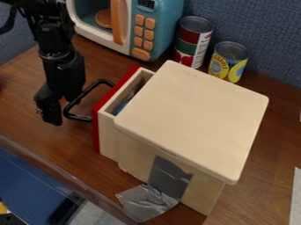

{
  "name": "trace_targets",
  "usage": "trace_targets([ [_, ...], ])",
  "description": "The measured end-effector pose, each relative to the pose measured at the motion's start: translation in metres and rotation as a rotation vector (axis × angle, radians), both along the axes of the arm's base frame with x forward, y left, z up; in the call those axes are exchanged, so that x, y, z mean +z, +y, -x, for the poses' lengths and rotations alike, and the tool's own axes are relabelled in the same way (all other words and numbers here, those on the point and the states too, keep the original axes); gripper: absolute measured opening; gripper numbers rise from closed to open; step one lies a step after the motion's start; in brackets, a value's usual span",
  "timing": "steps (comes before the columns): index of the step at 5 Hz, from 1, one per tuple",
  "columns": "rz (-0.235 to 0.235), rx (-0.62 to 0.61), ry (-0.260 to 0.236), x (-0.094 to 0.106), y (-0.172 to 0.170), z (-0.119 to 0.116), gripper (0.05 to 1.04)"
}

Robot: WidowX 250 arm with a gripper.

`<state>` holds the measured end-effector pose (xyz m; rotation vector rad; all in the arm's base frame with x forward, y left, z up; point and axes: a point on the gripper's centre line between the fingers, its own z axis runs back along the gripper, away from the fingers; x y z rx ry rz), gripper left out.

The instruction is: Close the drawer

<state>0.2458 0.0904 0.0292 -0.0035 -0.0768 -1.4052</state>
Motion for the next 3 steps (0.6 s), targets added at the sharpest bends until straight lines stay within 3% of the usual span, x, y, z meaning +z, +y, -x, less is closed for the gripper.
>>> trace_targets([
  [3, 0.102, -0.004, -0.014, 0.022, -0.029, 0.003, 1.0],
])
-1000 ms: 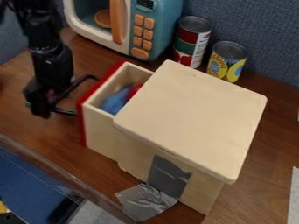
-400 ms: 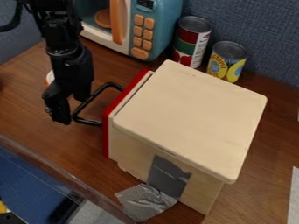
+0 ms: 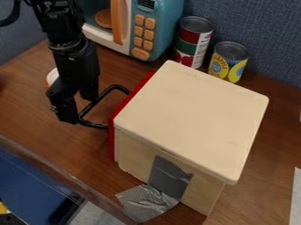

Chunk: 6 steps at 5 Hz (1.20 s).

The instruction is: Close the drawer

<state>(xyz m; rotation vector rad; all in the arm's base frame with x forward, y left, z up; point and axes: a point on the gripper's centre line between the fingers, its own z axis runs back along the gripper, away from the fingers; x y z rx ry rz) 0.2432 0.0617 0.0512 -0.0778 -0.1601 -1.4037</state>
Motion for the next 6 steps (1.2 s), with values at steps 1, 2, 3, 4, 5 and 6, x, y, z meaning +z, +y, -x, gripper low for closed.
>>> trace_targets([
  [1, 0.035, 0.015, 0.01, 0.001, -0.008, 0.0, 1.0],
  [2, 0.046, 0.019, 0.022, -0.001, -0.018, 0.001, 1.001],
  [3, 0.06, 0.023, 0.036, -0.007, -0.021, 0.002, 1.001],
  [4, 0.171, 0.014, 0.068, -0.006, -0.025, 0.0, 1.0],
  [5, 0.289, 0.013, 0.108, -0.003, -0.029, 0.004, 1.0],
  [6, 0.346, 0.009, 0.124, 0.003, -0.035, 0.006, 0.999],
])
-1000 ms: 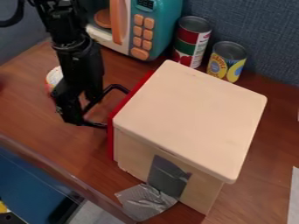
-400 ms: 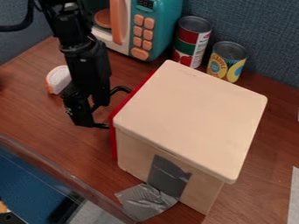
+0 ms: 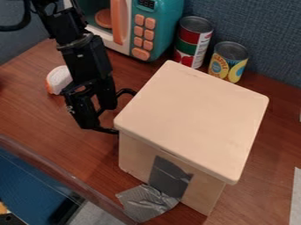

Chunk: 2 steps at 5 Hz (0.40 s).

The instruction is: Close the drawer

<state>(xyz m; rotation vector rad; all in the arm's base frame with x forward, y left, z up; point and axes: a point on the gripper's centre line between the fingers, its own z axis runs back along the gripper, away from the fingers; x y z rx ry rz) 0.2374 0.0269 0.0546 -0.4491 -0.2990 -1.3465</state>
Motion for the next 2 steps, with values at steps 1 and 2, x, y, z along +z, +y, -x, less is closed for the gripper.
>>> trace_targets([
  [1, 0.067, -0.014, 0.026, 0.005, -0.007, 0.005, 0.999],
  [2, 0.036, 0.049, -0.01, 0.017, 0.008, 0.006, 0.999],
])
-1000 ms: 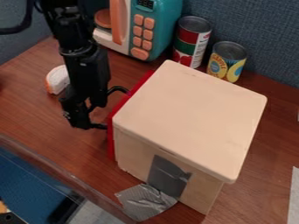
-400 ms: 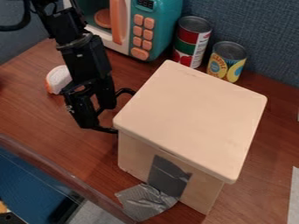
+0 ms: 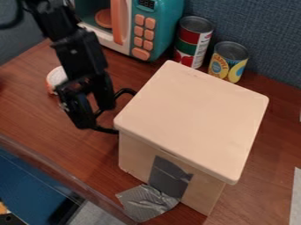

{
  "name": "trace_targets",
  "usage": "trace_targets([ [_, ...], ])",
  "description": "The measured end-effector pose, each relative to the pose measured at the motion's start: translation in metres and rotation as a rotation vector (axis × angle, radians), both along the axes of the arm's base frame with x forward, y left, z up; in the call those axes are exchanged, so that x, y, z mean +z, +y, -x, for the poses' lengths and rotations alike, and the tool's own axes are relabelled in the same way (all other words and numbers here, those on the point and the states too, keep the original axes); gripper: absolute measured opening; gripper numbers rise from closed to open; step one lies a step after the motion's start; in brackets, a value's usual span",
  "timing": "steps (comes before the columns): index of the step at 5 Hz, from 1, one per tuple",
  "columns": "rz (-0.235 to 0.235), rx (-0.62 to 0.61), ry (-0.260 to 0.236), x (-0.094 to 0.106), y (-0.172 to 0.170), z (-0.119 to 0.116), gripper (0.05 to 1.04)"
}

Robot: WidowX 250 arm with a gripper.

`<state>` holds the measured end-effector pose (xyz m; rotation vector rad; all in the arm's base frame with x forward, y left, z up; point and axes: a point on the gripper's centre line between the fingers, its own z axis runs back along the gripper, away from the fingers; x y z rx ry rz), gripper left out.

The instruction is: Close the drawer

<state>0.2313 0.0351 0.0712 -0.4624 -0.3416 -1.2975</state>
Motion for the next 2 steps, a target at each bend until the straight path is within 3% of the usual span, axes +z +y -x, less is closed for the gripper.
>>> trace_targets([
  [1, -0.162, 0.244, -0.103, 0.035, 0.046, 0.005, 0.999],
  [2, -0.369, 0.466, -0.11, 0.052, 0.082, 0.014, 0.999],
])
